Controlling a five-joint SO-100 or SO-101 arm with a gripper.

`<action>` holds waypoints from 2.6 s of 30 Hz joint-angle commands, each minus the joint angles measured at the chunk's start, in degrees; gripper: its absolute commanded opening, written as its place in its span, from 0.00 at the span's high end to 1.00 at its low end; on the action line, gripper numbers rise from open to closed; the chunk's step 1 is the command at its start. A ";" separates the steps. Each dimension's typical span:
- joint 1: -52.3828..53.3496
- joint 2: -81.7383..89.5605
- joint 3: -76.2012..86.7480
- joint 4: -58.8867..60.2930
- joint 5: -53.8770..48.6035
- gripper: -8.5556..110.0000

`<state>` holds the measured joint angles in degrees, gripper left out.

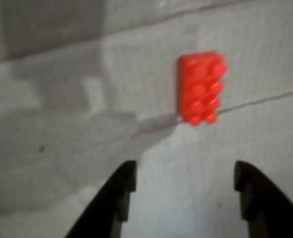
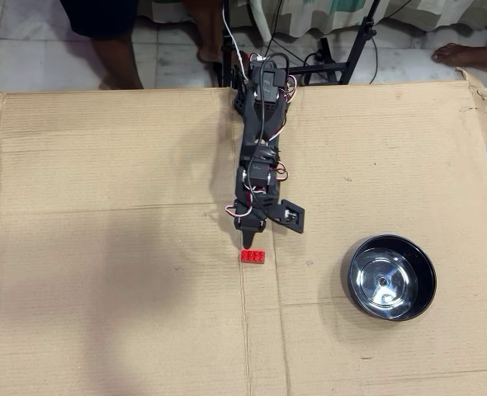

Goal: Grasp a lego block and put it in the bin.

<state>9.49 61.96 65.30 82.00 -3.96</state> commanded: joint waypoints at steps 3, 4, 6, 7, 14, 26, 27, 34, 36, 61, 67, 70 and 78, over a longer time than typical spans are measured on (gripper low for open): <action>-1.05 -0.79 -2.11 -6.86 1.05 0.73; -1.14 -1.32 -1.93 -8.17 2.02 0.73; -1.14 -2.37 -2.02 -9.76 2.99 0.73; -1.14 -2.99 -2.37 -10.20 3.08 0.73; -0.18 -4.39 -2.11 -11.16 3.34 0.73; 1.14 -4.39 2.20 -10.99 3.43 0.73; 1.14 -4.31 2.81 -11.16 3.43 0.73; 1.32 -4.31 6.06 -11.34 3.34 0.73; 1.32 -4.31 6.59 -11.34 3.34 0.73; 1.49 -5.98 8.00 -11.34 3.34 0.71; 1.41 -5.98 7.91 -11.43 3.34 0.73; 1.41 -5.89 7.91 -12.13 3.34 0.73; 1.14 -5.89 7.82 -14.15 3.34 0.82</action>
<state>10.46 55.46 73.65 68.38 -0.97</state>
